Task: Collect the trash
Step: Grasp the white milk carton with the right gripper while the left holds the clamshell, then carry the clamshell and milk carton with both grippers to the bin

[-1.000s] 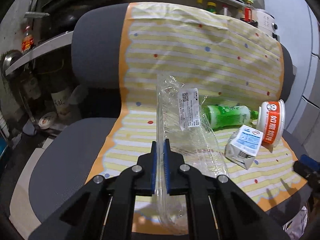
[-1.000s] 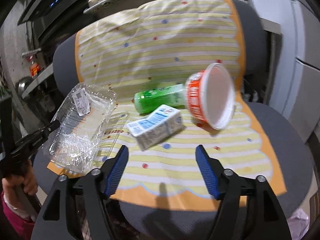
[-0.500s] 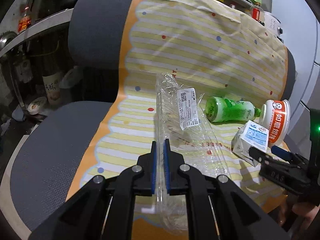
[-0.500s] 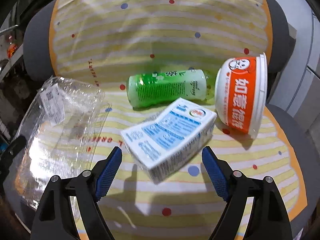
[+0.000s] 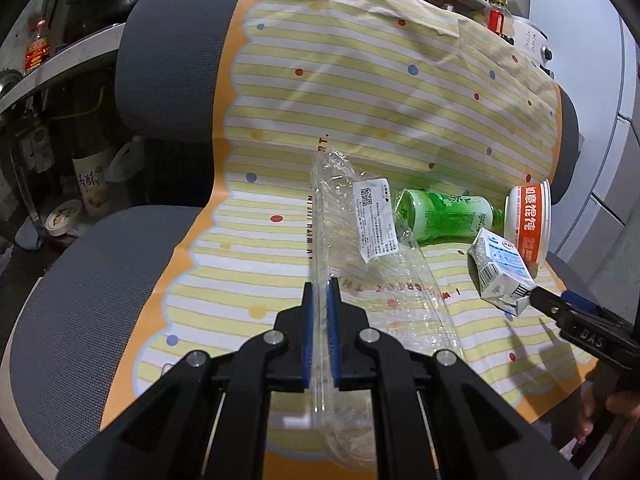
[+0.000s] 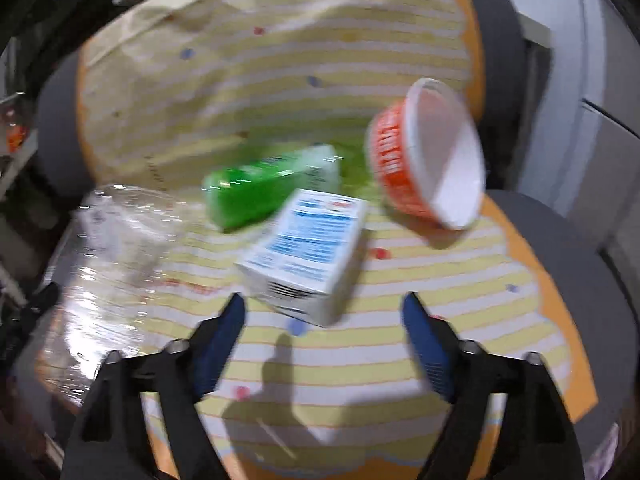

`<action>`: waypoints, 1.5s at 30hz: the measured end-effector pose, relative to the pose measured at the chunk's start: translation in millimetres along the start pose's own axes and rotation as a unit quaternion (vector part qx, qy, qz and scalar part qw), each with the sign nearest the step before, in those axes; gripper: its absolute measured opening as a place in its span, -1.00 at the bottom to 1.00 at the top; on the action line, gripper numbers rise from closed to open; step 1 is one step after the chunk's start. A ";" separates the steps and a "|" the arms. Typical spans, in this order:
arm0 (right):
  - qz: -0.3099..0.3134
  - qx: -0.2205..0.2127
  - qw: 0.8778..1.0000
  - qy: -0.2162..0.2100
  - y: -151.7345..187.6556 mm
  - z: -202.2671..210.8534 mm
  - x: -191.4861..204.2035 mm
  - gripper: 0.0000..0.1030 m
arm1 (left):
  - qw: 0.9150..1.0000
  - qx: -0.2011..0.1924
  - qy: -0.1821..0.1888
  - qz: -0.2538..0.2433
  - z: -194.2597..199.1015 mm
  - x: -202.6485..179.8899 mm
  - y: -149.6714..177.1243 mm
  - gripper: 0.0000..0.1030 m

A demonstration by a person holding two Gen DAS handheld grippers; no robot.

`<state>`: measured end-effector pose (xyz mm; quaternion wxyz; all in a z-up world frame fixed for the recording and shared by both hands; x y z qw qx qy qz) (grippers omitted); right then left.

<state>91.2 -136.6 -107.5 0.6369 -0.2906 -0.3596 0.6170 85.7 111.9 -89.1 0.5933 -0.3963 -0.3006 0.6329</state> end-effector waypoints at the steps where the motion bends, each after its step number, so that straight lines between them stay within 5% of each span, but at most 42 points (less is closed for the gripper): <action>1: 0.007 0.000 1.000 0.003 -2.3 -4.2 5.4 0.67 | 1.000 0.000 0.000 -0.001 -0.1 -0.6 -0.1 -0.91; 8: 0.006 0.036 0.998 0.047 -13.9 -51.9 23.1 0.70 | 1.000 0.006 -0.004 -0.003 -1.1 -2.6 1.9 -0.91; 12: -0.006 0.043 0.998 0.044 -12.8 -51.2 17.1 0.49 | 1.000 0.006 -0.002 -0.003 2.5 -4.4 1.9 -0.91; 20: 0.010 -0.038 0.999 -0.022 -18.8 46.1 -4.9 0.44 | 0.999 -0.015 0.035 -0.020 29.0 -32.8 -2.8 -0.91; 29: -0.009 -0.098 0.995 -0.004 -5.8 158.8 -65.1 0.46 | 0.991 -0.044 0.111 -0.060 74.1 -104.2 -2.6 -0.91; 38: -0.048 -0.126 0.988 0.073 30.0 237.1 -136.3 0.46 | 0.968 -0.040 0.214 -0.124 109.6 -203.6 22.3 -0.91; 45: -0.097 -0.144 0.971 0.167 60.7 298.4 -206.5 0.47 | 0.933 -0.019 0.309 -0.184 135.3 -287.3 53.9 -0.91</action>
Point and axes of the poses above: each gripper's, at about its wrist camera, not at the fingertips, and z roughly against the way its jaws point, x to its left, y to its underside, the point moved 3 cm from there along -z, roughly the way its jaws point, and after that the axes turned 8 degrees about -x, right-handed, at the moved point
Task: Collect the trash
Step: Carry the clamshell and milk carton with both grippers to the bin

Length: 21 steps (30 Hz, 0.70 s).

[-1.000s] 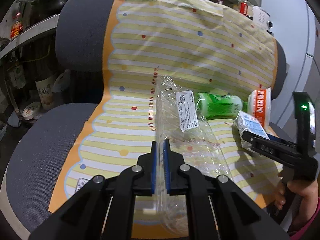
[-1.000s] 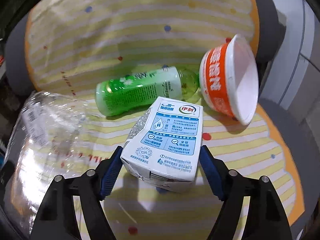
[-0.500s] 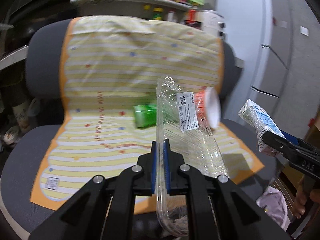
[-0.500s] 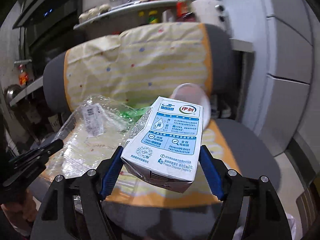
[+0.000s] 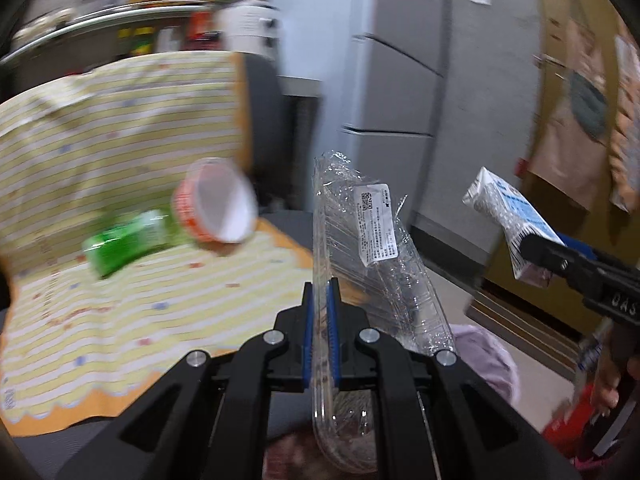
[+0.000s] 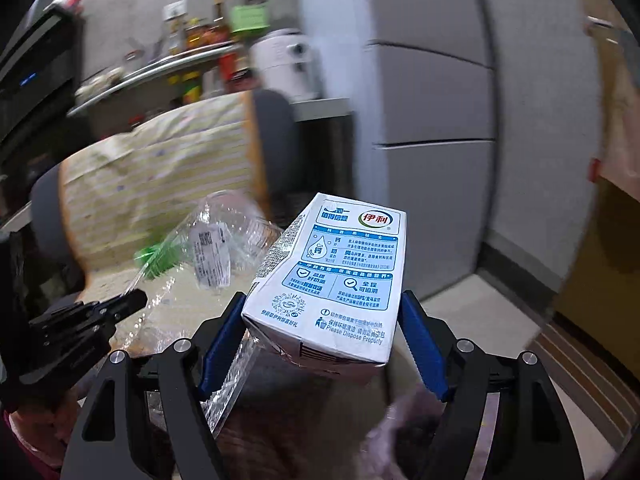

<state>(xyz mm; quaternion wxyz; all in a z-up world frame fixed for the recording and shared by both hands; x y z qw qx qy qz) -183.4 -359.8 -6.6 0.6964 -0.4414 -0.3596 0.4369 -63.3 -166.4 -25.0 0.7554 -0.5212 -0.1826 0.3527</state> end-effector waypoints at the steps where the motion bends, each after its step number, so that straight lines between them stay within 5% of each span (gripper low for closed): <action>1: -0.004 -0.003 1.000 0.011 0.2 4.6 -10.6 0.47 | 1.000 0.005 0.020 -0.009 -5.8 -15.9 1.4 -0.91; 9: -0.046 -0.029 0.995 0.080 0.5 33.4 -79.9 0.47 | 0.989 0.055 0.111 -0.075 -49.8 -114.7 25.4 -0.91; 21: -0.083 -0.031 0.989 0.115 11.0 40.6 -135.3 0.47 | 0.975 0.084 0.175 -0.112 -99.2 -183.6 36.8 -0.88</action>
Point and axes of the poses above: each gripper's, at about its wrist camera, not at the fingertips, and z roughly against the way its jaws point, x to its left, y to its underside, the point moved 3 cm from there along -z, roughly the way its jaws point, and after that the axes turned 8 degrees about -x, right-handed, at the moved point
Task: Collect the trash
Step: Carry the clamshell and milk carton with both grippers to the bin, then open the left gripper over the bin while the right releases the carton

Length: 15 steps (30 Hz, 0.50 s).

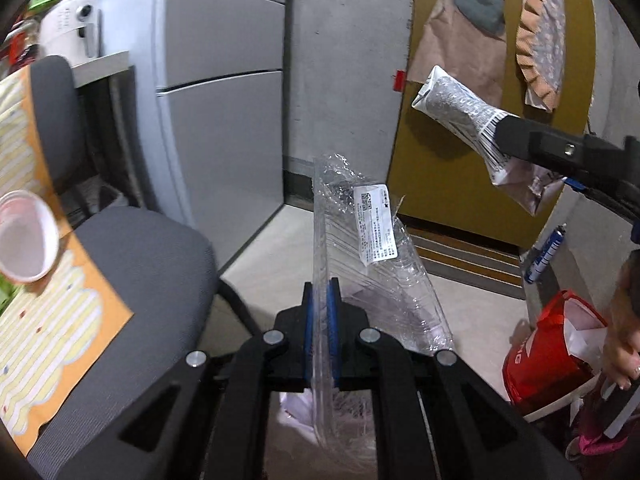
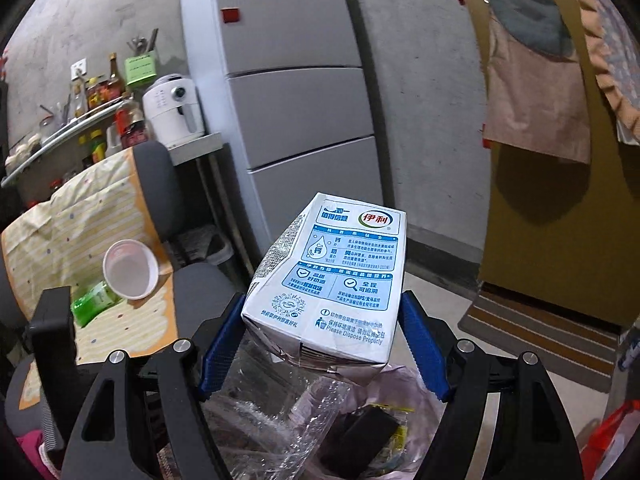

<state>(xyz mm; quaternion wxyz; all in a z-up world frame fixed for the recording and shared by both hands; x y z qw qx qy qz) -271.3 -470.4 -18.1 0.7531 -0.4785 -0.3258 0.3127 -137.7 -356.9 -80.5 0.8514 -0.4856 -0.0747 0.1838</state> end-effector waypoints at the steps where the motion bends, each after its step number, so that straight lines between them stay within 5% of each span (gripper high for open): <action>1: -0.001 0.001 1.000 0.003 0.4 -0.5 -2.1 0.47 | 1.000 0.002 0.000 -0.004 -7.0 -2.6 -0.6 -0.63; 2: -0.002 0.005 1.000 0.006 2.0 -2.3 -5.5 0.47 | 1.000 0.005 -0.002 -0.006 -12.2 -3.9 -0.4 -0.34; 3: -0.004 0.009 1.000 0.009 4.2 -4.4 -8.2 0.47 | 1.000 0.006 -0.005 -0.007 -14.8 -4.3 -0.5 0.23; 4: -0.005 0.012 1.000 0.011 5.9 -5.8 -9.4 0.47 | 1.000 -0.001 -0.012 -0.005 -16.1 -2.5 -0.2 0.32; 12: 0.002 0.056 0.998 0.029 32.5 -29.3 -10.9 0.50 | 0.997 -0.016 -0.070 0.026 8.1 34.4 1.8 0.32; 15: 0.013 0.082 0.995 0.048 44.5 -43.1 -11.2 0.67 | 0.995 -0.019 -0.090 0.043 21.9 52.3 4.9 0.32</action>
Point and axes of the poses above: each gripper's, at about its wrist camera, not at the fingertips, and z roughly against the way its jaws point, x to its left, y to its underside, the point moved 3 cm from there along -z, roughly the way its jaws point, and after that the axes turned 8 degrees about -x, right-handed, at the moved point
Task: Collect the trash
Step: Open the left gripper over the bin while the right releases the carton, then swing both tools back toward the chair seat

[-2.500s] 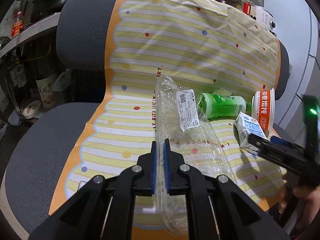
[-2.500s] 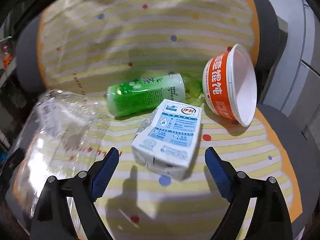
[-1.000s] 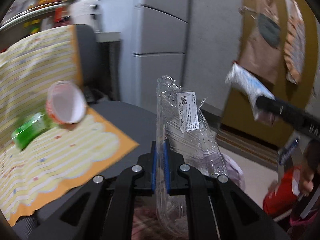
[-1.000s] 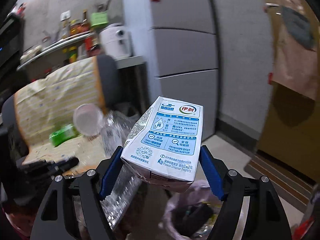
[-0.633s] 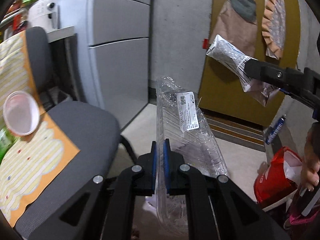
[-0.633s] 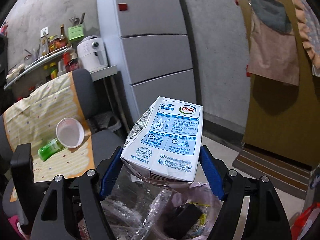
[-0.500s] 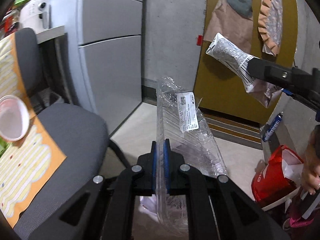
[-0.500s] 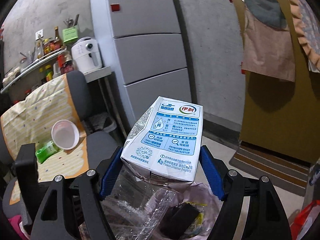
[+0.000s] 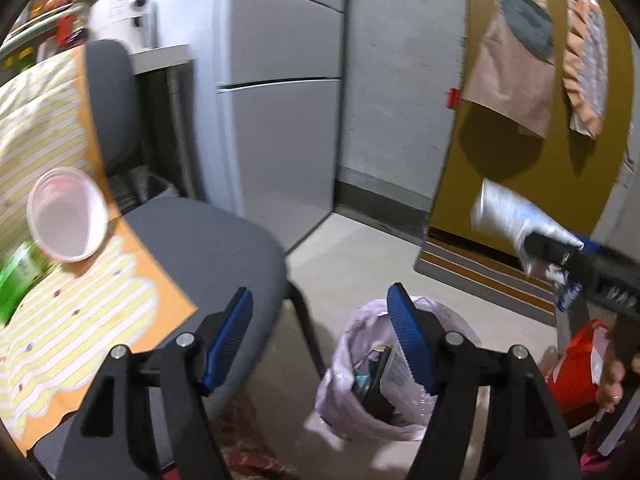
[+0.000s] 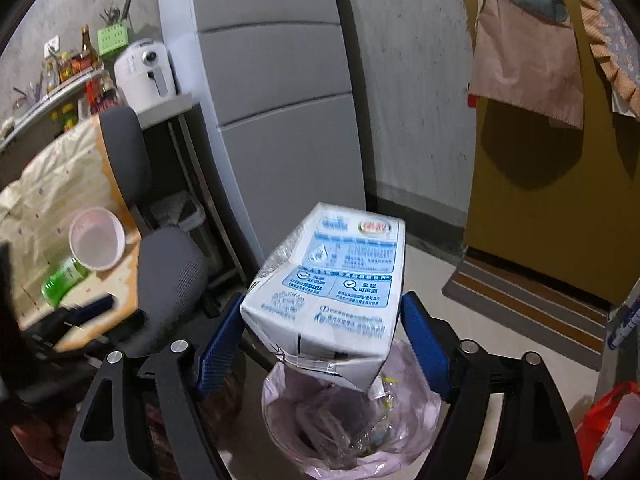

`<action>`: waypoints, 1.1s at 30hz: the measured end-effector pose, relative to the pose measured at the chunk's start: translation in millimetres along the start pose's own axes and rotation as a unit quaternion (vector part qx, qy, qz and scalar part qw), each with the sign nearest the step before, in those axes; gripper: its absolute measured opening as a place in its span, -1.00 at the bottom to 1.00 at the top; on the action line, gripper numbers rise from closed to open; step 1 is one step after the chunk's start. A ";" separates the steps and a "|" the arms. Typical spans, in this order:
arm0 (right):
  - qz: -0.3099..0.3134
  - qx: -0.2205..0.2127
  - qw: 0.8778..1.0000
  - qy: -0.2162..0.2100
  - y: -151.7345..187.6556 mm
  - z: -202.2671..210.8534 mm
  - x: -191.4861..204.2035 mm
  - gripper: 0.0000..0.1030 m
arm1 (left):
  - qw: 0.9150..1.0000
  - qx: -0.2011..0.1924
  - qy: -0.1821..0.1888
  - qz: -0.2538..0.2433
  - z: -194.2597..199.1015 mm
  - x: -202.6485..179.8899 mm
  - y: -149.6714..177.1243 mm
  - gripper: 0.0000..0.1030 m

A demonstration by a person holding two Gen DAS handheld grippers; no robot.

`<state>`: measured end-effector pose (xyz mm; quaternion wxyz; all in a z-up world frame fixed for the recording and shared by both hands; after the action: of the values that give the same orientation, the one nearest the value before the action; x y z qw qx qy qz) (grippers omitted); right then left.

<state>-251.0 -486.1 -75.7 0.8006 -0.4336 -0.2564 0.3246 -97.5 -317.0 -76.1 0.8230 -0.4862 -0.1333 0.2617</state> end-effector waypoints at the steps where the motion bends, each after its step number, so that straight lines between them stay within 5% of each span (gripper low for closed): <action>1: 0.002 0.007 1.000 0.011 2.8 -3.7 0.5 0.69 | 1.000 -0.001 -0.007 0.005 4.7 7.3 1.0 0.32; 10: 0.001 -0.005 1.000 -0.009 -6.3 6.6 15.5 0.69 | 0.999 -0.011 -0.046 0.024 26.8 37.1 3.7 0.32; 21: 0.038 0.002 0.995 -0.096 -12.3 9.8 88.5 0.69 | 0.992 -0.002 -0.119 0.046 65.8 96.2 25.2 0.34; 33: 0.131 0.010 0.967 -0.216 -23.2 -2.4 236.6 0.68 | 0.959 0.000 -0.265 0.099 134.3 240.9 38.3 0.35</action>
<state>-86.8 -321.4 -26.4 0.6809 -0.3749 -0.3607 0.5154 26.7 -69.0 -51.8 0.7280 -0.4103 -0.2977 0.4615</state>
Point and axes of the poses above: each gripper's, at about its wrist camera, not at the fingertips, and z roughly against the way its jaws point, x to its left, y to its underside, the point moved 3 cm from there along -z, roughly the way its jaws point, and after that the axes turned 8 degrees about -x, right-handed, at the moved point
